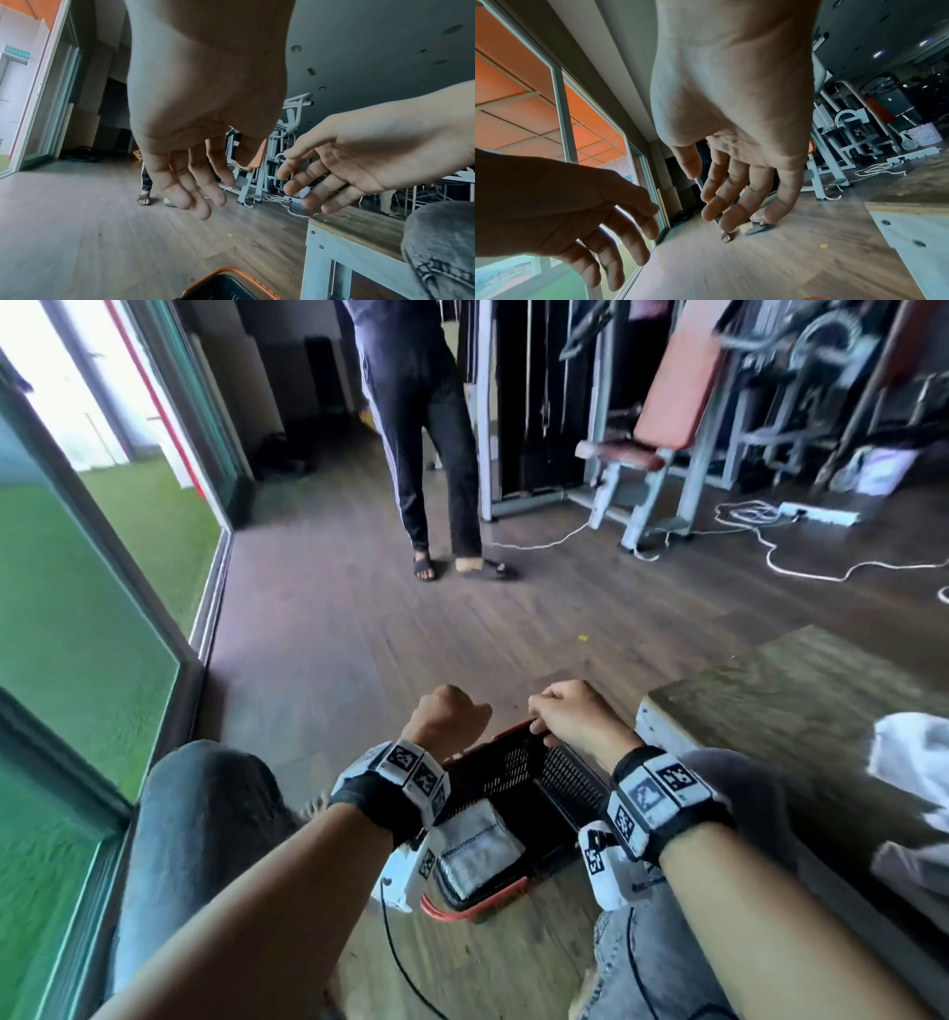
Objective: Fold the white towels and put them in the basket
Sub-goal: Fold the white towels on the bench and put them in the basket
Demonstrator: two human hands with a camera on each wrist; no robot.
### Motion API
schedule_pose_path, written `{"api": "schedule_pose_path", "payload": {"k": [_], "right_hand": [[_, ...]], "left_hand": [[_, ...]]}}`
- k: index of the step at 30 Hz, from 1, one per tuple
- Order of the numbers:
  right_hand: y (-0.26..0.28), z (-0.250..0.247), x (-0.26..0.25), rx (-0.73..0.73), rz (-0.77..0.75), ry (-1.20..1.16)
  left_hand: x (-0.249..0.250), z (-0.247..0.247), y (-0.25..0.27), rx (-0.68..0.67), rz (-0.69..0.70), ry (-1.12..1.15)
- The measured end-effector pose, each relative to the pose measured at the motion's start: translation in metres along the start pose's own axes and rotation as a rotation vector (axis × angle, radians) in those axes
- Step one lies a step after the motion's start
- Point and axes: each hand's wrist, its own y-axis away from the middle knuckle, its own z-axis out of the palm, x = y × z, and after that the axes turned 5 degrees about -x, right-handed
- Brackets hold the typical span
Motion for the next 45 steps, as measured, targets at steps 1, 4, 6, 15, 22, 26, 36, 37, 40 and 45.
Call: {"api": "schedule_pose_path", "payload": {"k": [1,4,6,15,22,26,36,37,40,45], "right_hand": [[0.006,-0.006,-0.003,0.025,-0.008,-0.011],[0.02,-0.021,-0.013,0.094,-0.023,-0.037],[0.028,-0.03,-0.02,0.141,-0.028,-0.041],[0.068,-0.071,-0.048,0.326,0.03,0.022],[0.12,-0.109,-0.044,0.542,0.11,0.066],[0.152,-0.138,-0.026,0.599,0.204,0.097],[0.24,-0.195,0.064,0.753,0.462,0.057],[0.248,-0.197,0.076,0.768,0.503,0.06],[0.269,-0.2,0.118,0.782,0.605,0.071],[0.282,-0.202,0.179,0.711,0.666,0.122]], "left_hand": [[0.004,-0.001,0.002,0.012,0.024,-0.005],[0.019,-0.003,0.01,0.021,0.095,-0.008],[0.03,-0.004,0.014,0.03,0.13,0.01],[0.076,0.002,0.028,0.024,0.3,0.158],[0.131,0.026,0.045,-0.124,0.444,0.161],[0.163,0.053,0.062,-0.27,0.546,0.098],[0.221,0.166,0.106,-0.643,0.748,-0.08],[0.22,0.18,0.108,-0.659,0.781,-0.11],[0.221,0.217,0.115,-0.77,0.813,-0.053],[0.213,0.281,0.11,-0.648,0.926,-0.285]]}}
